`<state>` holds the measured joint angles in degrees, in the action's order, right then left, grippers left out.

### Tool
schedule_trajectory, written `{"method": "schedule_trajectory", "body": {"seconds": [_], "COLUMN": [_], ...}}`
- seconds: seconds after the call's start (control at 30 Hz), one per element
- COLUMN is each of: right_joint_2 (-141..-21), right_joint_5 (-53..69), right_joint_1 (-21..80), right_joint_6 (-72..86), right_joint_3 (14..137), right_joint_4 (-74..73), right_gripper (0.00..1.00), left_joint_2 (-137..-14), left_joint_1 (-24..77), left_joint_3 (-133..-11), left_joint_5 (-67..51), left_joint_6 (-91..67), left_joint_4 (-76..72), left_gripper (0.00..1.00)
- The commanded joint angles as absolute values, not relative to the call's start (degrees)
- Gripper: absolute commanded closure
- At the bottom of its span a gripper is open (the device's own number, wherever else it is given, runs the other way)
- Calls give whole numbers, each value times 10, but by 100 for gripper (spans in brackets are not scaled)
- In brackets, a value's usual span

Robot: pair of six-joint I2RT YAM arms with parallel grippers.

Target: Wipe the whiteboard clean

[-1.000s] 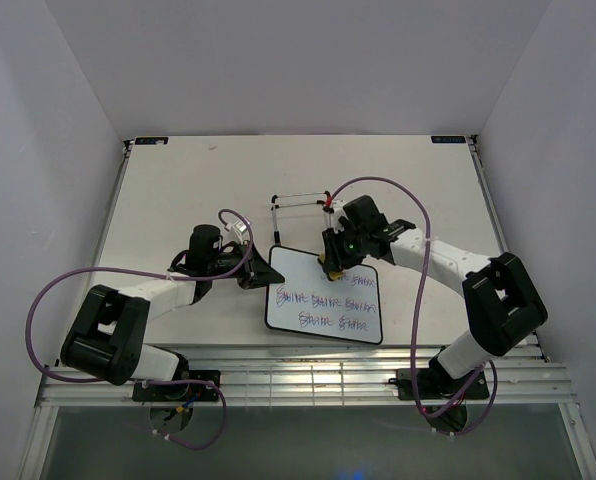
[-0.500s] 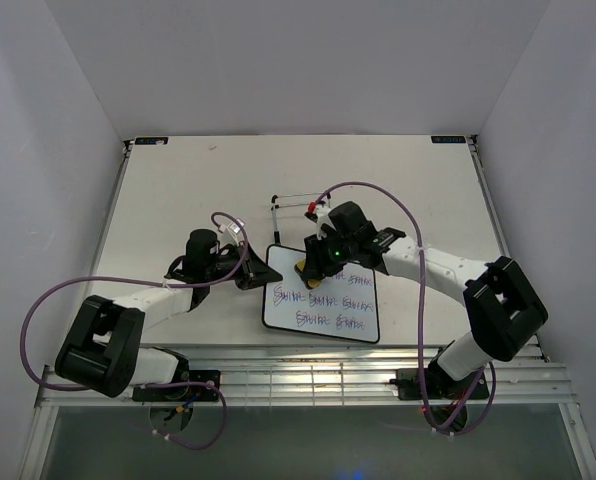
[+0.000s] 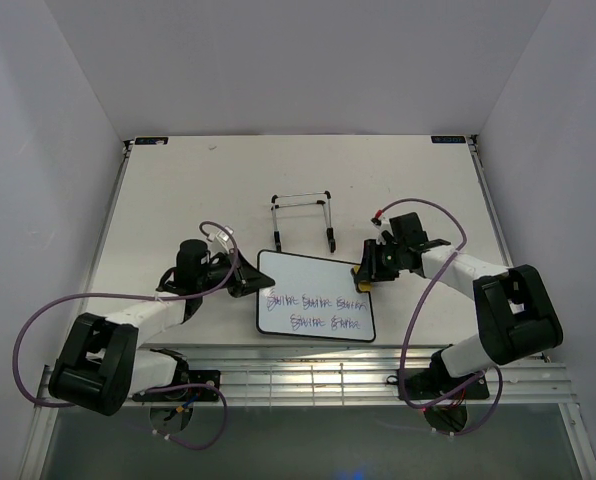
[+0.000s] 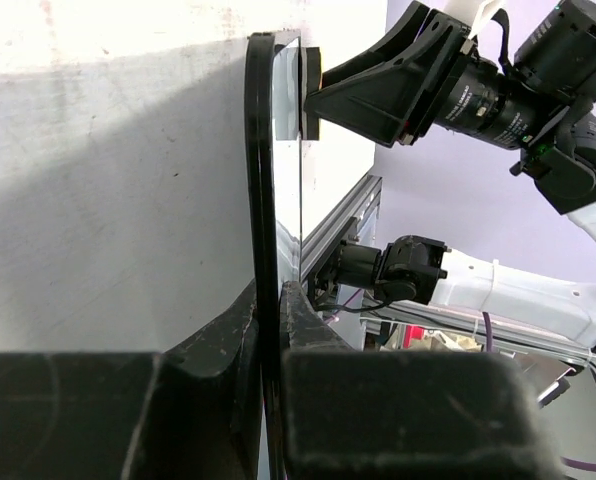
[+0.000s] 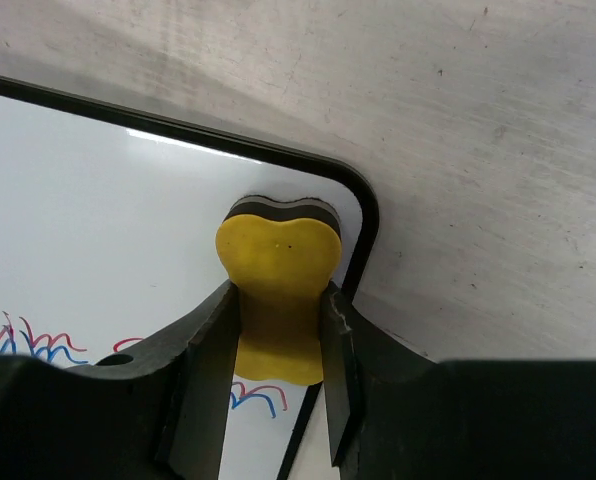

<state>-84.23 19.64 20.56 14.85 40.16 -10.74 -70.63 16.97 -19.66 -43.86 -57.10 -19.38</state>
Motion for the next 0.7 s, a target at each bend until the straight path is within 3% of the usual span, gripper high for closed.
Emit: {"method": "schedule_trajectory", "body": {"seconds": [0.0,0.47,0.67], "right_joint_2": [-855,-948,-974], "right_joint_5": [184,245,230], "right_joint_1": [203,425,412], "right_joint_6": [124,196,185], "right_joint_3": [384,590,609], "right_joint_4": [-156,-117,-134], "right_gripper": [66,66,67], "left_joint_2": [-686,-692,-682], "left_joint_1": [159,159,160], "left_joint_3": [-191,-184,-178], "left_joint_5": [-413,-406,-403], "left_joint_6": [-550,-552,-556], "left_joint_4": [-226,-229,-230], "left_gripper": [100,100,100]}}
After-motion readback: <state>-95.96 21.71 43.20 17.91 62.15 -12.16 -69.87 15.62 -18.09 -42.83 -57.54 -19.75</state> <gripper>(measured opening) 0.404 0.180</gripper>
